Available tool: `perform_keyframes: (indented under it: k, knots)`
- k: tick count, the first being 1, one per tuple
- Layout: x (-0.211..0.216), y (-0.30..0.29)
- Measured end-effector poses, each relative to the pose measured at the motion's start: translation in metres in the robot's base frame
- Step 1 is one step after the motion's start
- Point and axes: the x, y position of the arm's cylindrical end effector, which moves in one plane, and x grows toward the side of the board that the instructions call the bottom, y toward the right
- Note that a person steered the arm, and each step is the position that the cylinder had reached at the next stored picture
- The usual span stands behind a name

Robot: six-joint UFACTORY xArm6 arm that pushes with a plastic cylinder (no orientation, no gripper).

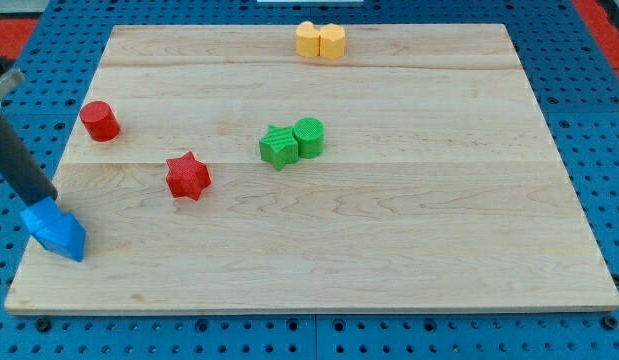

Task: Point at red star

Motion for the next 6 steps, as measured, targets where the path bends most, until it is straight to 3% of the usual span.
perform_keyframes:
  k: [2,3,4,5,6]
  knots:
    - [0.014,0.026]
    - [0.014,0.112]
    - [0.014,0.159]
    - [0.003,0.186]
    - [-0.019,0.162]
